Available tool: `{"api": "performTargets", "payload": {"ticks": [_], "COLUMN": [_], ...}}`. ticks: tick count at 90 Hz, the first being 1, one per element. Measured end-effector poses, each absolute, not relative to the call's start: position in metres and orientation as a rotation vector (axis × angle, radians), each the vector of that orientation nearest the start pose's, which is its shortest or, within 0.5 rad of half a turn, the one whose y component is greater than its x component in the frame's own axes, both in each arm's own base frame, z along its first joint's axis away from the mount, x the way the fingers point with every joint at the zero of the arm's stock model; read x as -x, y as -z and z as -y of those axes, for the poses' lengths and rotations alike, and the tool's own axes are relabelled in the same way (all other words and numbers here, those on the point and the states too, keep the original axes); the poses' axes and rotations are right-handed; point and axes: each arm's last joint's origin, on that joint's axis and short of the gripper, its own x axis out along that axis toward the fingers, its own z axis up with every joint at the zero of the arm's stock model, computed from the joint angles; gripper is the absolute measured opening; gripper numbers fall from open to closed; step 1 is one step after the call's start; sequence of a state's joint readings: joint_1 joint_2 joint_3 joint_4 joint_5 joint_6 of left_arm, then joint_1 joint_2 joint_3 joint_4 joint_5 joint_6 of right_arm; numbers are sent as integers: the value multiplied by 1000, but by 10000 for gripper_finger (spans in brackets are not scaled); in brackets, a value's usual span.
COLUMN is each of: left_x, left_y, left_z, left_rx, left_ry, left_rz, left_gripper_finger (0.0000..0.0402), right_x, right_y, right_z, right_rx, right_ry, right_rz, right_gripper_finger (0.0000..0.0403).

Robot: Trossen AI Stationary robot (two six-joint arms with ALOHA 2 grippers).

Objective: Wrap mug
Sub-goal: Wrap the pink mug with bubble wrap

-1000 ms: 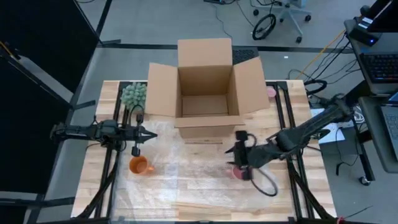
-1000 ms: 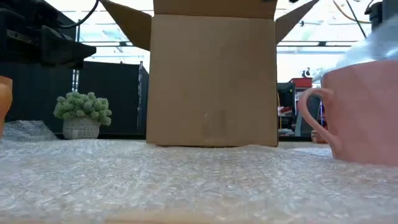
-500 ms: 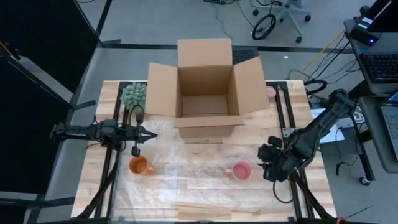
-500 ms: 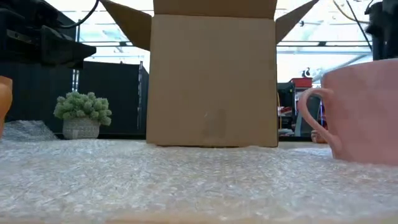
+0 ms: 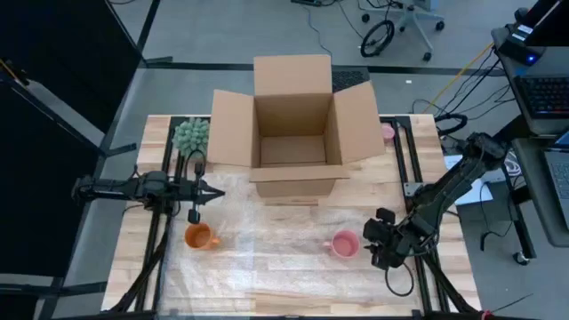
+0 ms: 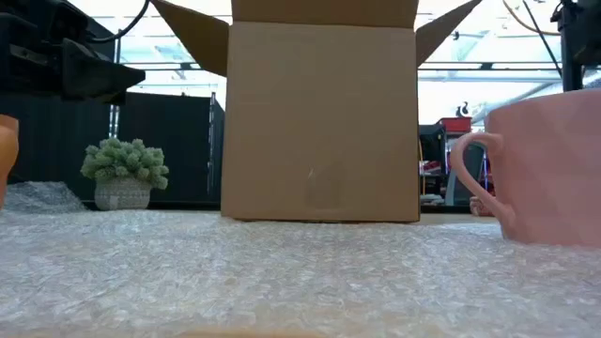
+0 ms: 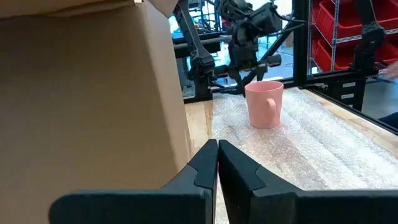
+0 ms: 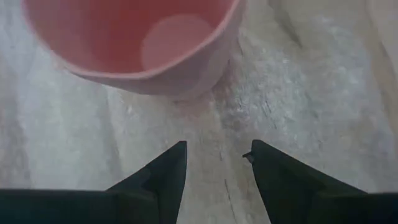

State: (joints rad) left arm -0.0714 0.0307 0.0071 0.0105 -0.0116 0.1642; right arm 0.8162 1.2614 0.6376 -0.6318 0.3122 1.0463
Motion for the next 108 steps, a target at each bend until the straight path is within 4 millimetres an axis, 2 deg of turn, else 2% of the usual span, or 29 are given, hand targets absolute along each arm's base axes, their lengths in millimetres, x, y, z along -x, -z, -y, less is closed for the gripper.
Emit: {"api": "performTargets", "payload": {"ticks": [24,43,69,83,104,108], "left_x": [-99,-99,-99,-99,-99,-99], "left_y": [-165,-165,-165,-165,-165,-165], "left_z": [7,7,7,6,6,6], "left_rx": [-165,-165,-169,-306,-292,-245], "left_ry": [61,60,60,53,49,50], "left_rz": [-8,-8,-8,-3,-2,-3], "left_gripper_finger": [1,1,1,1,1,1], "right_x": [-164,-168,-172,-172,-173,-173], "right_y": [-149,-129,-132,-132,-132,-132], "right_z": [-164,-166,-161,-162,-162,-162], "right_rx": [-197,-103,-115,-135,-141,-144], "right_ry": [66,102,114,120,118,119], "right_rz": [-1050,-1098,-1085,-1081,-1075,-1074], "right_gripper_finger": [164,164,164,164,164,164]}}
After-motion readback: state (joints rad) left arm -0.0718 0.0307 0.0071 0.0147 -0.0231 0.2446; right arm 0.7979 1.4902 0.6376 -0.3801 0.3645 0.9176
